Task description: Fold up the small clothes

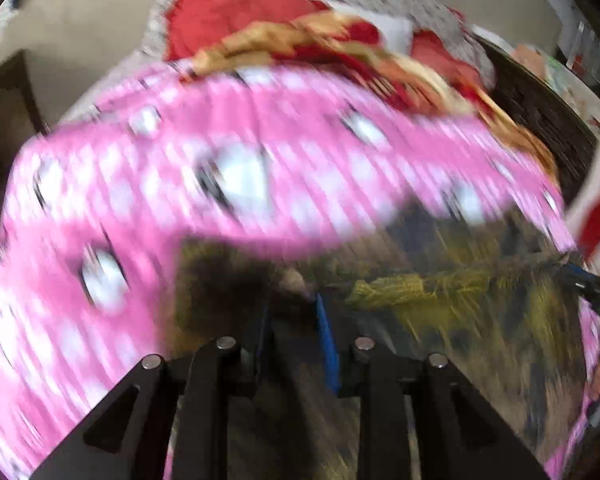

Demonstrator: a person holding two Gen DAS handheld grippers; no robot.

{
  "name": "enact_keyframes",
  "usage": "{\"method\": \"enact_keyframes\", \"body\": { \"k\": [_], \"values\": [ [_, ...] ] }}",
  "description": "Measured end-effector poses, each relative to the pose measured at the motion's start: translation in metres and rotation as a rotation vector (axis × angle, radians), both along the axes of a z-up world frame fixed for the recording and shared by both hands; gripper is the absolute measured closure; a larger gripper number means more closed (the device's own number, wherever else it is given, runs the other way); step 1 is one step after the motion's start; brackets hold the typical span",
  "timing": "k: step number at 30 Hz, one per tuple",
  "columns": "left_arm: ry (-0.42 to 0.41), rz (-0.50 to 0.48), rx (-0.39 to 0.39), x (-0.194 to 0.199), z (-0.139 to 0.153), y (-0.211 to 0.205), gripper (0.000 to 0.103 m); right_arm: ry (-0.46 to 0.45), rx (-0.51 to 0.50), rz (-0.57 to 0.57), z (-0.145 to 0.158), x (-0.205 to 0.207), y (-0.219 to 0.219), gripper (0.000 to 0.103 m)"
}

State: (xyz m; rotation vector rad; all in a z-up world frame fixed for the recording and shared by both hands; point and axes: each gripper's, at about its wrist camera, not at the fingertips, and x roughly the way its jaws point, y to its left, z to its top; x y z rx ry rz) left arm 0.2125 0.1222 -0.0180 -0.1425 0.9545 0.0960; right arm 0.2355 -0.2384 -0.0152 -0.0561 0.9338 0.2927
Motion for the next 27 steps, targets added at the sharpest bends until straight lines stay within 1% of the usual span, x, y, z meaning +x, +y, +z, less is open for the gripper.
{"method": "enact_keyframes", "body": {
  "k": [1,2,3,4,5,6,9,11,12,13,14,15,17,19,23,24,25,26,27],
  "values": [
    [-0.018,0.032,0.034,0.004,0.007,0.006,0.076,-0.03,0.001,-0.022,0.008,0.008,-0.006,0.093],
    [-0.046,0.063,0.044,0.007,0.016,0.013,0.073,-0.05,-0.021,-0.061,0.015,0.014,-0.012,0.093],
    [-0.073,0.073,0.025,0.005,0.023,0.019,0.072,-0.064,-0.018,-0.086,0.021,0.016,-0.016,0.093],
    [-0.097,0.08,0.016,0.003,0.028,0.021,0.07,-0.079,0.013,-0.083,0.027,0.015,-0.02,0.093],
    [-0.128,0.087,0.016,-0.001,0.034,0.02,0.066,-0.098,0.033,-0.077,0.032,0.012,-0.02,0.093],
    [-0.145,0.085,0.011,-0.005,0.037,0.017,0.065,-0.125,0.041,-0.078,0.036,0.006,-0.02,0.093],
    [-0.148,0.047,-0.015,-0.015,0.03,-0.003,0.064,-0.153,0.063,-0.074,0.036,-0.004,-0.01,0.093],
    [-0.126,0.002,-0.039,-0.016,0.016,-0.023,0.064,-0.167,0.033,-0.078,0.029,-0.011,0.004,0.093],
    [-0.113,-0.014,-0.052,-0.016,0.005,-0.032,0.064,-0.168,-0.008,-0.093,0.021,-0.011,0.013,0.093],
    [-0.099,-0.013,-0.047,-0.014,-0.003,-0.037,0.063,-0.161,-0.036,-0.11,0.015,-0.013,0.012,0.093],
    [-0.08,-0.002,-0.037,-0.012,-0.013,-0.041,0.059,-0.141,-0.063,-0.139,0.007,-0.009,0.013,0.093],
    [-0.05,0.01,-0.029,-0.008,-0.029,-0.042,0.059,-0.104,-0.077,-0.173,-0.005,-0.002,0.009,0.093],
    [-0.073,0.004,-0.041,-0.009,-0.036,-0.041,0.058,-0.07,-0.066,-0.158,-0.027,0.007,0.003,0.093],
    [-0.063,-0.003,-0.025,-0.005,-0.035,-0.043,0.057,-0.082,-0.008,-0.157,-0.029,0.007,-0.004,0.093],
    [-0.04,-0.016,0.022,-0.002,-0.028,-0.051,0.057,-0.064,-0.033,-0.133,-0.027,0.01,-0.001,0.091],
    [-0.042,-0.015,0.034,-0.007,-0.022,-0.053,0.057,-0.043,-0.052,-0.122,-0.022,0.011,0.001,0.09],
    [-0.07,-0.014,0.032,-0.016,-0.013,-0.056,0.057,-0.034,-0.066,-0.122,-0.018,0.01,0.0,0.09],
    [-0.097,-0.024,0.019,-0.025,-0.005,-0.058,0.057,-0.04,-0.074,-0.138,-0.008,0.006,0.002,0.09],
    [-0.125,-0.035,0.003,-0.037,0.005,-0.068,0.056,-0.064,-0.063,-0.143,-0.001,-0.002,0.003,0.09]
  ]
}}
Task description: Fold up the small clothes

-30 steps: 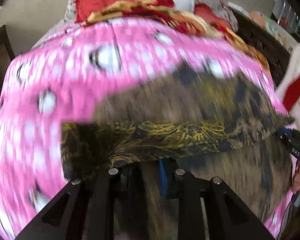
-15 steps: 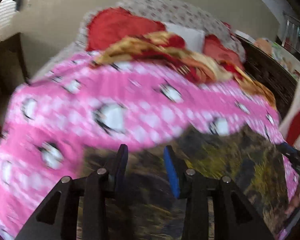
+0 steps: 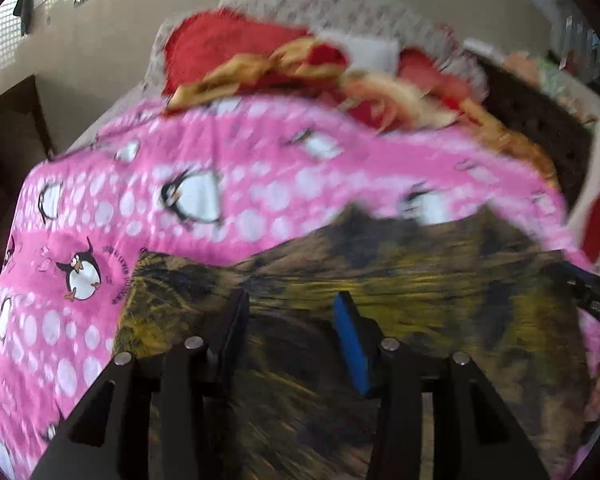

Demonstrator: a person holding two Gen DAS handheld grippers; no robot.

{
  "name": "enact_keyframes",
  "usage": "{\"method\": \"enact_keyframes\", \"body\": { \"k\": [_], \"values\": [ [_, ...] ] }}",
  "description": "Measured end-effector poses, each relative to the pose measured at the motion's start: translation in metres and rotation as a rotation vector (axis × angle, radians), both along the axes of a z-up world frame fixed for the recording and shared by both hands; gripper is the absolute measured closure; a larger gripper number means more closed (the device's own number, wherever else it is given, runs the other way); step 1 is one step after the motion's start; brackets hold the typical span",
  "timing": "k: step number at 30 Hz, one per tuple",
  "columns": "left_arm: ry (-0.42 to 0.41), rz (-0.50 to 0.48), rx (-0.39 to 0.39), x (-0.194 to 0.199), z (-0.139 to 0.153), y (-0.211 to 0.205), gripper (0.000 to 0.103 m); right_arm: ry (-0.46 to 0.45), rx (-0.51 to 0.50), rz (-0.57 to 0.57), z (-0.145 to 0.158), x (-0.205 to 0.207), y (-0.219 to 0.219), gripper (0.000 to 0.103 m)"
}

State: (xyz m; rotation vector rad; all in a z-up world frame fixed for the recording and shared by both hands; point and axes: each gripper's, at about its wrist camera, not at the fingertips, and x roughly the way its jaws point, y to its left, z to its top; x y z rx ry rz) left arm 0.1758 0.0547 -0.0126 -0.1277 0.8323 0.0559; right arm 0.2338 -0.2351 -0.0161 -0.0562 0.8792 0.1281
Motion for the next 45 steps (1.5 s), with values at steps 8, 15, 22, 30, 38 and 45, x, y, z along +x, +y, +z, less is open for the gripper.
{"method": "enact_keyframes", "body": {
  "k": [8,15,22,30,38,45],
  "values": [
    [0.021,0.052,-0.063,-0.015,-0.023,-0.077,0.049,-0.026,0.076,-0.049,-0.004,-0.044,0.062,0.086],
    [0.011,0.041,-0.054,-0.018,-0.049,-0.076,0.041,-0.039,0.056,-0.002,-0.04,-0.046,0.053,0.084],
    [0.034,-0.021,-0.1,-0.017,-0.042,-0.073,0.03,-0.027,0.111,0.02,-0.037,-0.044,0.049,0.079],
    [0.051,-0.031,0.04,-0.118,-0.004,-0.016,0.012,-0.128,0.01,0.176,0.019,-0.126,0.026,0.08],
    [0.056,-0.017,0.045,-0.15,-0.05,0.004,0.001,-0.002,0.069,0.157,-0.035,-0.146,-0.013,0.078],
    [0.041,-0.008,0.029,-0.152,-0.052,0.006,0.0,-0.032,-0.007,0.154,-0.035,-0.152,-0.001,0.078]
  ]
}}
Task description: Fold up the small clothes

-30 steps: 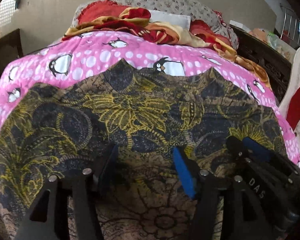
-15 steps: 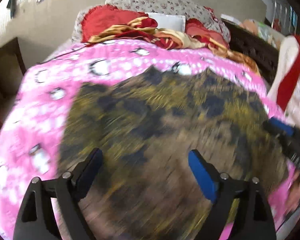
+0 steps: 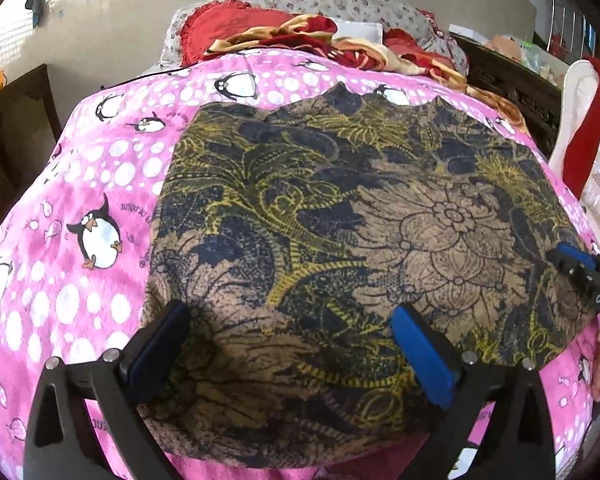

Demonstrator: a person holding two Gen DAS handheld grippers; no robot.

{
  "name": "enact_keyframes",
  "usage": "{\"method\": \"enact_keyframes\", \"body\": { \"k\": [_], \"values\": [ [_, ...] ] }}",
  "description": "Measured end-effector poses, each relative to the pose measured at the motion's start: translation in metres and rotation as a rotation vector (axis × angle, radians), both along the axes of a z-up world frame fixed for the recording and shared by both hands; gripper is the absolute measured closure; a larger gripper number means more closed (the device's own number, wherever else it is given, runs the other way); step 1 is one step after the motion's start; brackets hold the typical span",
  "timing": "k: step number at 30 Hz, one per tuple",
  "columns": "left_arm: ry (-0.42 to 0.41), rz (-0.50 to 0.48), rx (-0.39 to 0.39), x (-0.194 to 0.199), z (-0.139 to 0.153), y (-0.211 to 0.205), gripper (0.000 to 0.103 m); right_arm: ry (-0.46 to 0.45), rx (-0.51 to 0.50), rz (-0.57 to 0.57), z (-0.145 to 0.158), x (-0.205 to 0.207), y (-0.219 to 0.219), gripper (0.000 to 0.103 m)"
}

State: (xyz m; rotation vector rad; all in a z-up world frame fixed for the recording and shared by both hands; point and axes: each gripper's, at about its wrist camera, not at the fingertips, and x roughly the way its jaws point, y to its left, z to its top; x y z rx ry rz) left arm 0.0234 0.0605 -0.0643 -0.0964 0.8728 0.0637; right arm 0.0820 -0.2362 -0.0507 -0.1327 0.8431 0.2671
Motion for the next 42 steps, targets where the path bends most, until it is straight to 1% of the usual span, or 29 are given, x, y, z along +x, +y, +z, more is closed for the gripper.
{"method": "enact_keyframes", "body": {
  "k": [3,6,8,9,10,12,13,15,17,19,21,25,32,35,36,37,40,42],
  "values": [
    [-0.002,0.0,0.018,0.002,0.0,-0.001,0.0,0.005,-0.006,-0.001,0.0,0.003,0.001,0.077],
    [-0.004,0.002,0.024,0.003,0.001,-0.003,0.0,0.025,0.032,0.0,0.001,0.006,-0.005,0.076],
    [-0.003,0.002,0.063,0.003,0.001,-0.009,0.0,0.04,0.068,0.003,0.001,0.008,-0.009,0.075],
    [-0.006,0.001,0.086,0.003,0.001,-0.013,0.0,0.048,0.092,0.005,0.001,0.009,-0.012,0.07],
    [-0.006,0.0,0.088,0.004,0.001,-0.013,0.0,0.058,0.126,0.015,0.001,0.01,-0.013,0.066],
    [0.001,-0.002,0.06,0.005,0.0,-0.009,0.0,0.068,0.171,0.049,0.001,0.01,-0.013,0.051],
    [0.002,-0.003,0.044,0.005,0.0,-0.007,0.0,0.068,0.178,0.06,0.001,0.01,-0.012,0.048],
    [0.0,-0.001,0.041,0.004,0.0,-0.007,0.0,0.066,0.167,0.089,-0.002,0.009,-0.006,0.037],
    [-0.001,0.0,0.044,0.004,0.0,-0.005,0.0,0.062,0.129,0.099,-0.003,0.008,0.001,0.033],
    [0.0,-0.003,0.044,0.004,0.0,-0.005,0.0,0.051,0.075,0.1,-0.005,0.007,0.009,0.031],
    [0.0,-0.002,0.043,0.004,0.0,-0.006,0.0,0.045,0.053,0.1,-0.005,0.006,0.013,0.03],
    [-0.001,-0.001,0.044,0.004,0.0,-0.006,0.0,0.048,0.074,0.101,-0.005,0.006,0.008,0.03],
    [0.007,-0.003,0.035,0.003,0.001,-0.005,0.0,0.044,0.073,0.102,-0.005,0.005,0.009,0.03],
    [0.044,-0.02,-0.014,0.001,0.006,0.0,0.0,0.043,0.075,0.102,-0.005,0.005,0.008,0.03],
    [0.062,-0.029,-0.068,-0.004,0.011,0.006,0.0,0.042,0.077,0.102,-0.005,0.005,0.008,0.03],
    [0.062,-0.037,-0.109,-0.01,0.016,0.009,0.0,0.043,0.078,0.102,-0.005,0.005,0.008,0.03],
    [0.03,-0.051,-0.232,-0.041,0.033,0.023,0.0,0.042,0.085,0.103,-0.004,0.004,0.007,0.03],
    [0.035,-0.042,-0.304,-0.063,0.031,0.032,0.0,0.043,0.091,0.104,-0.004,0.005,0.007,0.03]
  ]
}}
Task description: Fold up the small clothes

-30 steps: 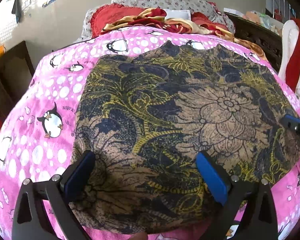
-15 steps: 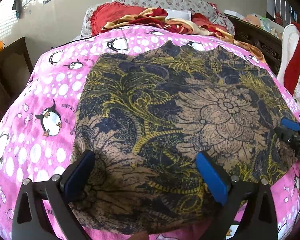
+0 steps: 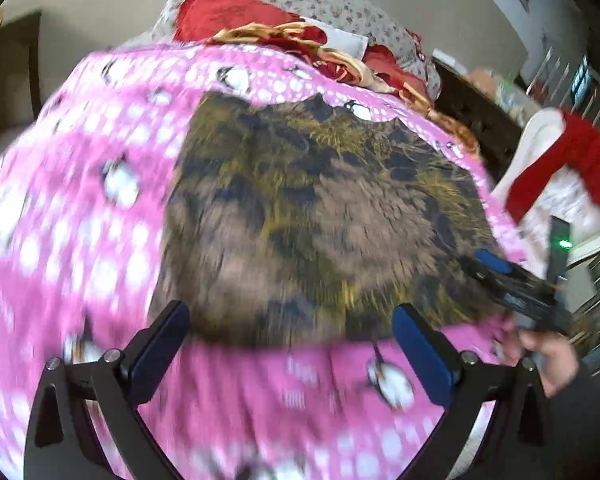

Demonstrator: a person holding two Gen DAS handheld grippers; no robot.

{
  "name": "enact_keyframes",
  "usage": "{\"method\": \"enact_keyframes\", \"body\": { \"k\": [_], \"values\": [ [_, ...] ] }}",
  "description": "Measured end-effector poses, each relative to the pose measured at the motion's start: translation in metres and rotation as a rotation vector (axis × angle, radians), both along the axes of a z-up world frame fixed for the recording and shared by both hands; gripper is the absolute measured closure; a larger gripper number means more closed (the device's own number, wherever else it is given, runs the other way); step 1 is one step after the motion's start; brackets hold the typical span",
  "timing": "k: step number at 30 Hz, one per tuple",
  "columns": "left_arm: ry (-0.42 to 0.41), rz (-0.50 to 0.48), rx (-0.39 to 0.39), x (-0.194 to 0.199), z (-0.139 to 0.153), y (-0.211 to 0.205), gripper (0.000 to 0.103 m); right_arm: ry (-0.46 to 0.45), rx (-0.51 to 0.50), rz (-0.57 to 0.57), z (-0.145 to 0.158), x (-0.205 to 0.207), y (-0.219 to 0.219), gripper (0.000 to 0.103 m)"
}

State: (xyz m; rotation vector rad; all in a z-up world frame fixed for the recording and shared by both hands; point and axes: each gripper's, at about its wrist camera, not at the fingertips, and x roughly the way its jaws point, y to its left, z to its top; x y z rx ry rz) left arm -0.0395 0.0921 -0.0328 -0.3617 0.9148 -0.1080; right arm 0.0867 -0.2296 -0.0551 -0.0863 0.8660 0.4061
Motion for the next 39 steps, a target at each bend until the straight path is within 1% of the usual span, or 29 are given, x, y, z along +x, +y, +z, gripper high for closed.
{"method": "enact_keyframes", "body": {
  "k": [2,3,5,6,7,10,14,18,19,21,23,24,25,26,27,28,30,31,32,33,34,35,36,37,39],
  "values": [
    [0.038,-0.001,-0.096,-0.015,-0.014,0.008,0.0,0.0,0.004,0.001,0.0,0.0,-0.001,0.03],
    [0.051,0.007,-0.157,-0.021,-0.025,0.013,0.001,0.0,0.004,0.001,0.0,0.0,0.0,0.03],
    [-0.006,0.016,-0.2,-0.028,-0.025,0.019,0.0,-0.001,0.003,0.001,0.0,0.0,0.0,0.03],
    [-0.009,0.039,-0.257,-0.029,-0.027,0.026,0.0,-0.001,0.001,0.001,0.0,0.0,0.0,0.03],
    [-0.019,0.05,-0.292,-0.029,-0.027,0.03,0.0,-0.001,0.002,0.002,0.0,0.0,-0.001,0.03],
    [-0.021,0.067,-0.368,-0.027,-0.028,0.04,0.0,-0.002,0.002,0.002,0.0,0.0,0.0,0.03],
    [0.027,0.06,-0.413,-0.009,-0.026,0.042,0.0,-0.003,0.0,0.002,0.0,0.0,0.0,0.03],
    [0.086,0.133,-0.561,0.019,-0.031,0.058,0.0,-0.001,0.003,0.002,0.0,0.0,0.0,0.03],
    [0.093,0.148,-0.585,0.022,-0.031,0.061,0.0,-0.002,0.002,0.002,0.0,-0.001,0.0,0.03],
    [0.067,0.168,-0.637,0.019,-0.033,0.064,0.0,-0.002,0.002,0.002,0.0,0.0,0.0,0.03],
    [0.054,0.139,-0.636,0.016,-0.032,0.056,0.0,-0.002,0.002,0.002,0.0,-0.001,0.0,0.03],
    [0.073,0.084,-0.601,0.019,-0.032,0.047,0.0,-0.002,0.002,0.002,0.0,0.0,-0.001,0.03],
    [0.074,0.07,-0.587,0.02,-0.031,0.046,0.0,-0.002,0.002,0.002,0.0,0.0,-0.001,0.03],
    [0.071,0.067,-0.603,0.022,-0.03,0.049,0.0,-0.001,0.003,0.002,0.0,0.0,-0.001,0.03],
    [0.057,0.098,-0.669,0.023,-0.031,0.061,0.0,-0.001,0.004,0.002,0.0,0.0,-0.001,0.03],
    [0.039,0.153,-0.723,0.023,-0.033,0.075,0.0,-0.002,0.004,0.002,0.0,0.0,-0.001,0.03],
    [0.017,0.241,-0.768,0.024,-0.038,0.092,0.0,-0.004,0.002,0.002,0.0,-0.001,0.0,0.03],
    [0.021,0.248,-0.776,0.025,-0.039,0.092,0.001,-0.004,0.001,0.001,0.0,-0.001,0.0,0.03],
    [0.026,0.235,-0.762,0.027,-0.038,0.087,0.0,-0.004,0.001,0.001,0.0,-0.001,0.0,0.03],
    [0.03,0.189,-0.729,0.029,-0.035,0.078,0.0,-0.004,0.002,0.002,0.0,-0.001,0.0,0.03],
    [0.035,0.114,-0.706,0.031,-0.032,0.066,0.001,-0.003,0.003,0.002,0.0,-0.001,0.0,0.03],
    [0.031,0.083,-0.697,0.031,-0.03,0.061,0.001,-0.003,0.004,0.002,0.0,-0.001,0.0,0.029],
    [0.014,0.084,-0.686,0.027,-0.027,0.062,0.001,-0.003,0.005,0.002,0.0,0.0,0.001,0.029],
    [0.006,0.109,-0.692,0.026,-0.028,0.068,0.001,-0.004,0.002,0.001,0.0,-0.001,0.0,0.03],
    [0.016,0.158,-0.699,0.026,-0.035,0.077,0.004,-0.004,0.002,0.001,0.0,-0.001,0.0,0.029]
  ]
}}
